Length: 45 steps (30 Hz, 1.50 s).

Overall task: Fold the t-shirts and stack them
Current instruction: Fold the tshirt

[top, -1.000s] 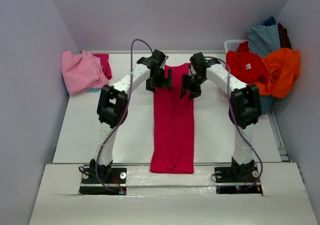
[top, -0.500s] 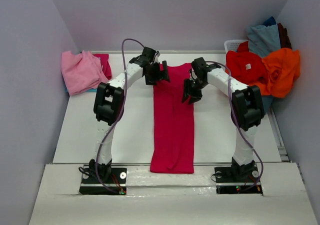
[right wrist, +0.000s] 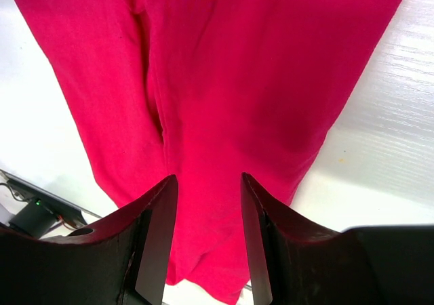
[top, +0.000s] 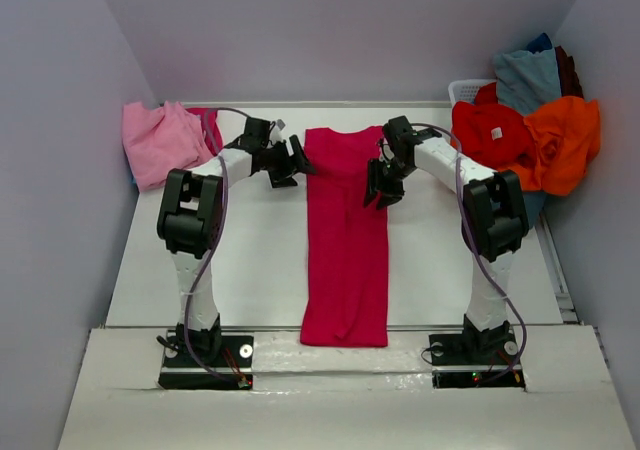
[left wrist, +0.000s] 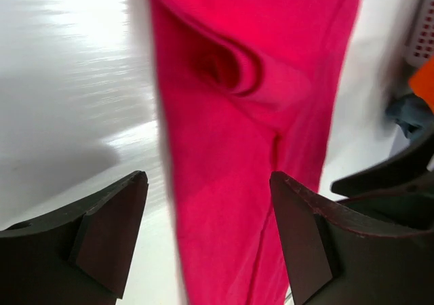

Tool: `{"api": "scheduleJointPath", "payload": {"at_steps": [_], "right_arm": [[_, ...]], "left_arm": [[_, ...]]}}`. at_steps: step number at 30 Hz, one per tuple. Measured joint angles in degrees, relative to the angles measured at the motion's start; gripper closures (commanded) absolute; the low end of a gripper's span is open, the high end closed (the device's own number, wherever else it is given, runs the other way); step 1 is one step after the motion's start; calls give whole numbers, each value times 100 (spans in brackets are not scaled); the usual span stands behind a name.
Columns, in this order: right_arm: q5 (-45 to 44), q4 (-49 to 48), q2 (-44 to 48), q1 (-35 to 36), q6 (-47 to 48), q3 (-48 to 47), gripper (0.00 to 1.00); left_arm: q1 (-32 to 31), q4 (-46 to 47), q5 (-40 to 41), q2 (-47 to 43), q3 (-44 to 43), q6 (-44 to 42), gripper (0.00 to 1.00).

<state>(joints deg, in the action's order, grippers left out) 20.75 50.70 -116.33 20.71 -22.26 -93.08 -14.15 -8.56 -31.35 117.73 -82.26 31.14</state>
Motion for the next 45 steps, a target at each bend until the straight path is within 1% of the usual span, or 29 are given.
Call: {"api": "scheduleJointPath", "payload": {"at_steps": [5,13,20,25,32,45], "right_arm": [[-4,11,-46,0,2,-13,52],[-11,9,-61,0,2,-13,52],[-52,7,-61,0,24,-13,52],[-87,15,-61,0,61,-13,52],[-129,22,-149,0,111,-13,52],[-153,22,-256,0,116,-9,52]], "left_arm": [[-57,424,-479,0,-35,9,18],[-85,1174,-1200,35,-195,284,22],[-85,1808,-1574,476,-251,492,24],[-85,1917,-1659,719,-251,531,24],[-74,2031,-1663,728,-251,483,24],[109,1617,-1456,848,-560,48,24]]}}
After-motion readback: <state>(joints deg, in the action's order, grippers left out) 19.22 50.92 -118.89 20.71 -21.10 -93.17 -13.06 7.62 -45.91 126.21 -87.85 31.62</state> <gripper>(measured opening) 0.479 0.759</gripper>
